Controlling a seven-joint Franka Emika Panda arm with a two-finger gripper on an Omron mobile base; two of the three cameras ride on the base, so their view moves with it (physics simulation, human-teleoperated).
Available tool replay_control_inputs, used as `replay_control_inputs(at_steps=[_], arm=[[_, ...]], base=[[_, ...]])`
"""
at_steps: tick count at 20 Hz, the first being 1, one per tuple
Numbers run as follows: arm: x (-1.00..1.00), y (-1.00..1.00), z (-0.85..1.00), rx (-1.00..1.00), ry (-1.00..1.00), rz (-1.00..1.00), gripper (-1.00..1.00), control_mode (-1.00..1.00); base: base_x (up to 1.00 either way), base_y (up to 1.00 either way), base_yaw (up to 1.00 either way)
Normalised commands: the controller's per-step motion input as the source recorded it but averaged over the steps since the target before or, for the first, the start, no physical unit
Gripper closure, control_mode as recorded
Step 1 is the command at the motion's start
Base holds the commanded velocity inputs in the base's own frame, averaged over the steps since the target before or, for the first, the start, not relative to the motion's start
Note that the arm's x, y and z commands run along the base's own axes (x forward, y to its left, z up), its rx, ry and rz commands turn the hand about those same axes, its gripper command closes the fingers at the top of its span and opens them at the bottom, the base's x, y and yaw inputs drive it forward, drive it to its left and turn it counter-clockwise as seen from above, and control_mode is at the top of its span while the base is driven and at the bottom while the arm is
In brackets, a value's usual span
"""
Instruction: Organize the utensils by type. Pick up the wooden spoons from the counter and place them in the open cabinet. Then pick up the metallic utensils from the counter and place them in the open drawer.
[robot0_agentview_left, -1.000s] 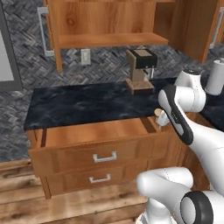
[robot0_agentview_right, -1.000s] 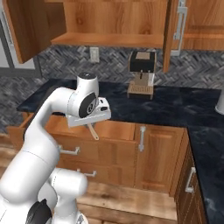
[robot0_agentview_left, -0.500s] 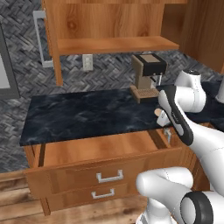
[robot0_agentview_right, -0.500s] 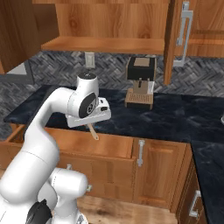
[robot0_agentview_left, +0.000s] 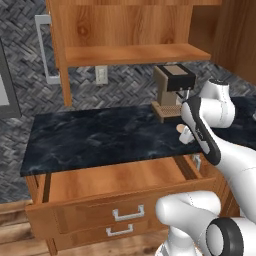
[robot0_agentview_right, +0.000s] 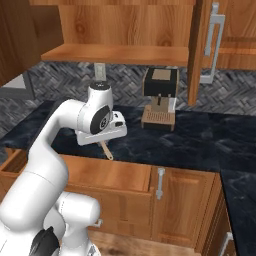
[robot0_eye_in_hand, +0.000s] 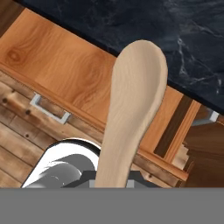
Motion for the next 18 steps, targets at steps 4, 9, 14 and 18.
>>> replay_control_inputs(at_steps=[4, 9, 14, 18], arm=[[0.00, 0.00, 0.00, 0.00, 0.00, 0.00, 1.00, 1.00], [0.00, 0.00, 0.00, 0.00, 0.00, 0.00, 1.00, 1.00], [0.00, 0.00, 0.00, 0.00, 0.00, 0.00, 1.00, 1.00], [0.00, 0.00, 0.00, 0.00, 0.00, 0.00, 1.00, 1.00]], base=[[0.23, 0.14, 0.00], [0.38, 0.15, 0.00], [0.30, 0.17, 0.00], [0.28, 0.17, 0.00]])
